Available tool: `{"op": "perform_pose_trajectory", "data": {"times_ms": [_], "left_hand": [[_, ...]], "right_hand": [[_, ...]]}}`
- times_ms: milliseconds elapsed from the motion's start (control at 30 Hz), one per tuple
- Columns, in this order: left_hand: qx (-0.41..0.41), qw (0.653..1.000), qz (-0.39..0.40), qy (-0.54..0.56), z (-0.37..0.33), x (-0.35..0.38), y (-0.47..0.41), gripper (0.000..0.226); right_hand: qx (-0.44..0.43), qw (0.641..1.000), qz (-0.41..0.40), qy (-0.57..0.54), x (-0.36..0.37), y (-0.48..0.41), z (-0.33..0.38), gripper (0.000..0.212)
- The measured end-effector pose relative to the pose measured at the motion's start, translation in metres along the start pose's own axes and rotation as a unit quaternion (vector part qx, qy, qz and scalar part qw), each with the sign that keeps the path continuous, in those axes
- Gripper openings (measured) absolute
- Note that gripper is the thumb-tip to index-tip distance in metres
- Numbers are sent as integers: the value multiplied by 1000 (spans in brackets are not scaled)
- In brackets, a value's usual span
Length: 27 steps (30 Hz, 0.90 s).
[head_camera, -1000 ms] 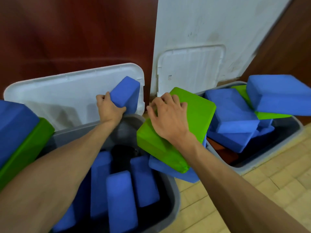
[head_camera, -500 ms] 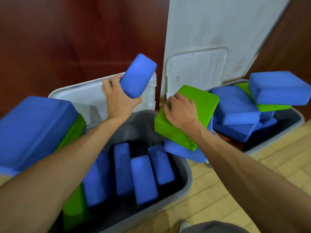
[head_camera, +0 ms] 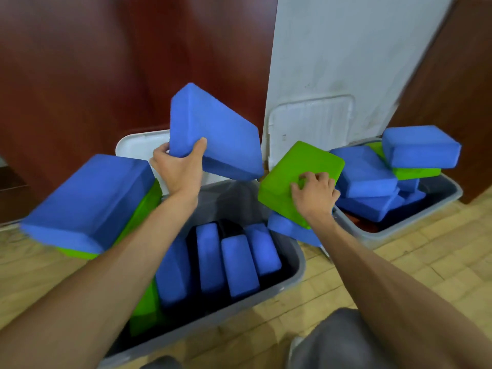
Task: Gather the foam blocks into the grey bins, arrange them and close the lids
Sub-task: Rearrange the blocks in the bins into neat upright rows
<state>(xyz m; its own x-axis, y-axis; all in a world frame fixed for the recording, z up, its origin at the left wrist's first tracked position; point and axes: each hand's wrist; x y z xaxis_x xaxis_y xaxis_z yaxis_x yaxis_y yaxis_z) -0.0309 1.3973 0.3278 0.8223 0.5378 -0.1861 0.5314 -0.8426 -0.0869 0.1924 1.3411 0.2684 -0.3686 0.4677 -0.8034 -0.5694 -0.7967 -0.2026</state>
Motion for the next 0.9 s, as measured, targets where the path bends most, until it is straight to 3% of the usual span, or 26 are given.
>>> {"op": "perform_pose_trajectory", "data": {"times_ms": [100, 167, 300, 333, 433, 533, 633, 700, 833, 900], "left_hand": [[-127, 985, 17, 119, 3, 5, 3, 71], [-174, 969, 72, 159, 6, 12, 7, 71], [-172, 952, 192, 167, 4, 37, 27, 48], [-172, 946, 218, 166, 3, 44, 32, 47], [-150, 944, 278, 96, 2, 68, 49, 58], [-69, 951, 293, -77, 6, 87, 65, 57], [-60, 949, 284, -124, 9, 98, 70, 48], [-54, 942, 293, -154, 11, 101, 71, 48], [-132, 916, 378, -37, 21, 96, 72, 54], [-121, 908, 398, -38, 24, 93, 72, 57]], "right_hand": [[97, 994, 5, -58, -7, 1, -2, 64], [111, 987, -3, -114, -5, 0, -5, 73], [50, 974, -27, -218, -6, 1, -20, 52], [70, 962, -35, -261, -12, 1, -21, 46], [190, 890, -75, -408, -23, -3, -25, 39], [263, 791, -114, -541, -19, -16, -38, 51], [317, 732, -79, -598, -24, -13, -47, 40], [323, 731, -53, -599, -31, -9, -48, 34], [342, 716, -49, -607, -35, -11, -54, 42], [368, 742, -32, -559, -37, -8, -55, 42]]}}
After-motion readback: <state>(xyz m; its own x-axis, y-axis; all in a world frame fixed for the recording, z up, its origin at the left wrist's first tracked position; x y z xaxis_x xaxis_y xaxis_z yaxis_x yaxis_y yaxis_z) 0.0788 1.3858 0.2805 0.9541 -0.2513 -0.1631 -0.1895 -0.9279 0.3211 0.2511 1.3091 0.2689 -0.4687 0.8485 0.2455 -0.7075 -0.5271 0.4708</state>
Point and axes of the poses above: each hand's wrist, its own y-axis away from the middle knuckle, its own x-axis out of the palm, z = x × y, and after that the axes turned 9 degrees about -y, right-handed
